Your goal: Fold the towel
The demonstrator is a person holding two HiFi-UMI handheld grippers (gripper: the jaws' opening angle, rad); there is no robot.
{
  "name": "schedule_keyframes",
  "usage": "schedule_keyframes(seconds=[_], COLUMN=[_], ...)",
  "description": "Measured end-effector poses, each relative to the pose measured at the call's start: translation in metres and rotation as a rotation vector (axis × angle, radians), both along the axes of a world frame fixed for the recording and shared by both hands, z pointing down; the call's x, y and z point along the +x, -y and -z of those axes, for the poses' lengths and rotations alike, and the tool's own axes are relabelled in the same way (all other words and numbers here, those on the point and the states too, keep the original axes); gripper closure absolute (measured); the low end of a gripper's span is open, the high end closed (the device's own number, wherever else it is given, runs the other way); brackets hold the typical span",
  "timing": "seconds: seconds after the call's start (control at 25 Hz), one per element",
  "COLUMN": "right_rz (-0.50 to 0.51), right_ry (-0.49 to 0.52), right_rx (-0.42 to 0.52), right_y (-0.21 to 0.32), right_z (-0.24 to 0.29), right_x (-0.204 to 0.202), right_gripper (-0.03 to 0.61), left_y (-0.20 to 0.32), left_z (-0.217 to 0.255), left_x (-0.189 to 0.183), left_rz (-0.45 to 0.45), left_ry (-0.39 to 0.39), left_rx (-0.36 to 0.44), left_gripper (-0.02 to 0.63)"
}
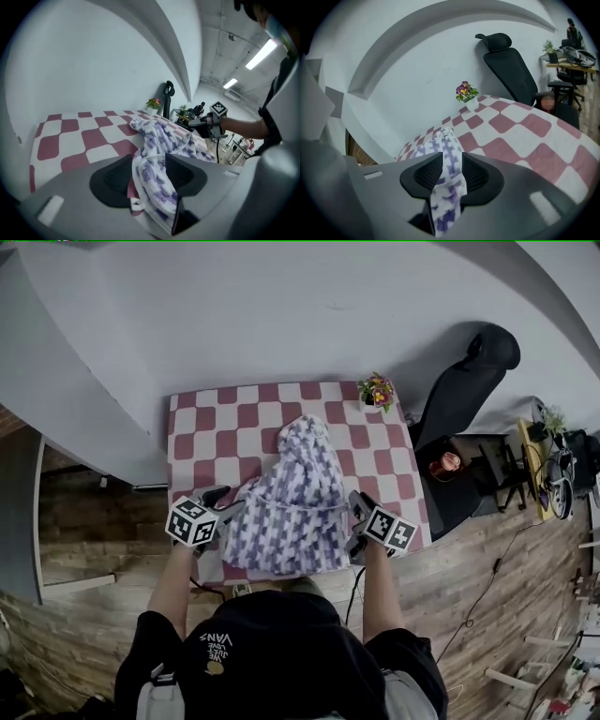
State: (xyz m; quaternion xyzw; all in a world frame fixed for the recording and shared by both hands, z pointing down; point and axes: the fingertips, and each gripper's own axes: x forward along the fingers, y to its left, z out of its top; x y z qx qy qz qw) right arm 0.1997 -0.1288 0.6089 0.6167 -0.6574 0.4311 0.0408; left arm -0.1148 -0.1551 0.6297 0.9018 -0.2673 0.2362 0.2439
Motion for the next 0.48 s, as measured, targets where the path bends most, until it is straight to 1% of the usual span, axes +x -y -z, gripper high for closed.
schedule_keyframes(seconds=[0.04, 0.12, 0.2, 0.24, 0.36, 0.48], right_rz=[0.01, 0.045, 0.099, 0.132, 0.243, 0.368], right_ry=[-0.014, -0.049, -0.096, -0.122, -0.216, -0.316], right_rx=[0.003, 0.01, 0.01, 0.01, 0.017, 0.002], right_y=[0.009, 0.032, 0.058, 0.072, 0.116, 0.154], right_z=[0.001, 0.004, 0.004, 0.004, 0.002, -0.012], right_x=[0.007, 0.019, 0.024, 0.023, 0.009, -0.016], right_gripper=[0.459, 0.455, 0.437, 0.428, 0.414, 0.403], left_y=[0.01, 0.031, 0.052, 0.06, 0.077, 0.078], left_z=[0.004, 0.013, 0.019, 0.021, 0.018, 0.0], left_x=[-0.005, -0.014, -0.014, -0.01, 0.016, 0.043], left_rz=[0.026, 0.092, 0.146, 0.16, 0.143, 0.081], left_ry=[-0.014, -0.024, -0.031, -0.034, -0.029, 0.012], left_rx=[0.003, 0.019, 0.039, 0.045, 0.04, -0.008], left_gripper=[0.412, 0.411, 0.411, 0.412, 0.411, 0.408])
